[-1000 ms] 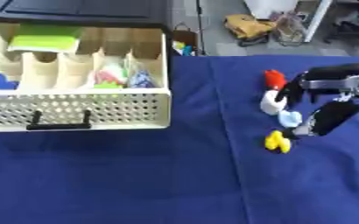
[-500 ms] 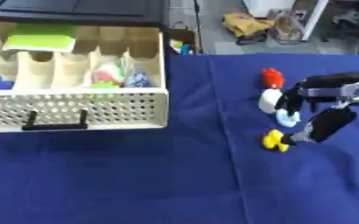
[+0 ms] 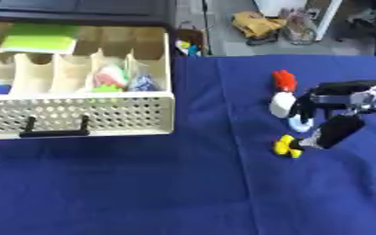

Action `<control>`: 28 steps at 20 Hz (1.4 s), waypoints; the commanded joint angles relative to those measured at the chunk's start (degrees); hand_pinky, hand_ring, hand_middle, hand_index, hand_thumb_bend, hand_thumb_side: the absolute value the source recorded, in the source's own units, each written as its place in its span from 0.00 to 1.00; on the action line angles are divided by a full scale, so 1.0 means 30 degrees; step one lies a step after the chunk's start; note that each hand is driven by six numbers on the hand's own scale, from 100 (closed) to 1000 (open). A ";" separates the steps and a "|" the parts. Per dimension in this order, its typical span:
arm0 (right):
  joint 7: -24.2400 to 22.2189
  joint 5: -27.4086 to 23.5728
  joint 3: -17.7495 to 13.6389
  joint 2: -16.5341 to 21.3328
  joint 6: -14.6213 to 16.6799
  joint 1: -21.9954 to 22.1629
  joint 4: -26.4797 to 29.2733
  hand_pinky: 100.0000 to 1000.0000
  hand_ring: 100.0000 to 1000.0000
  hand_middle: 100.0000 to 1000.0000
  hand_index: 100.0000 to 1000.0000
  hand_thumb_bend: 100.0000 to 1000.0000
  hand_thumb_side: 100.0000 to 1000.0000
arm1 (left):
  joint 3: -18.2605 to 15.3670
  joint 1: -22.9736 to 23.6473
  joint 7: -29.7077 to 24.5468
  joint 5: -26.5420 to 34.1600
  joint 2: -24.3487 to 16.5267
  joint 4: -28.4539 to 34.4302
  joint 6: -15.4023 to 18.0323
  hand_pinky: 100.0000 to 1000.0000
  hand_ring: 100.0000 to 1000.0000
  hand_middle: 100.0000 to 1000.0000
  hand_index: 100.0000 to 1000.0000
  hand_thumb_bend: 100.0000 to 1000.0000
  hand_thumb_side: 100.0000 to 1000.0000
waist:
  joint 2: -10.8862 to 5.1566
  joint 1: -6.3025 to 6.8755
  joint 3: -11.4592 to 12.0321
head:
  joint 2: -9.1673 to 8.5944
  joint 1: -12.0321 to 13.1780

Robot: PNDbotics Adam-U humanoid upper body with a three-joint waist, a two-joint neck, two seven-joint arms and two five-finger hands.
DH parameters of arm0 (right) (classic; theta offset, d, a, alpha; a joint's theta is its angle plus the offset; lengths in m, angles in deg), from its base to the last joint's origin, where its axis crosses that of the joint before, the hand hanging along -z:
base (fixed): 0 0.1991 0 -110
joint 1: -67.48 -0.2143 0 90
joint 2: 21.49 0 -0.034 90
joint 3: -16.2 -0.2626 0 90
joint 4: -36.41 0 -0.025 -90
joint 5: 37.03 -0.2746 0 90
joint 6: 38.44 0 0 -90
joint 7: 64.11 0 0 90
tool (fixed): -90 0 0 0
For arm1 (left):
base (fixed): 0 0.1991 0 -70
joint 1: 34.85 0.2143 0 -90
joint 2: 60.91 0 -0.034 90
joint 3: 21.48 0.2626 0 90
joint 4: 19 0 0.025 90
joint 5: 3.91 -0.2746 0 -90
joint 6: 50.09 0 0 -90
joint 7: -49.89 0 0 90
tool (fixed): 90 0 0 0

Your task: Pick up objects from table and place into drawer.

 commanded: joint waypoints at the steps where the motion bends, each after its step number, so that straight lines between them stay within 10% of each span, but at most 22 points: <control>1: -0.0062 0.0215 -0.0013 0.0043 -0.0285 -0.0210 -0.0451 0.60 0.75 0.61 0.83 0.42 0.43 | 0.0047 -0.0257 -0.0103 -0.0046 -0.0090 0.0250 0.0007 0.31 0.51 0.57 0.80 0.17 0.98 | -0.0236 0.0058 0.0035 | -0.0223 -0.0086; 28: 0.0498 0.0874 0.0274 -0.0745 0.0020 0.0091 -0.2830 0.57 0.72 0.56 0.76 0.39 0.28 | 0.0080 -0.0317 -0.0206 -0.0094 0.0044 0.0250 0.0054 0.31 0.51 0.57 0.80 0.17 0.98 | 0.0011 0.0138 0.0235 | -0.0470 -0.0394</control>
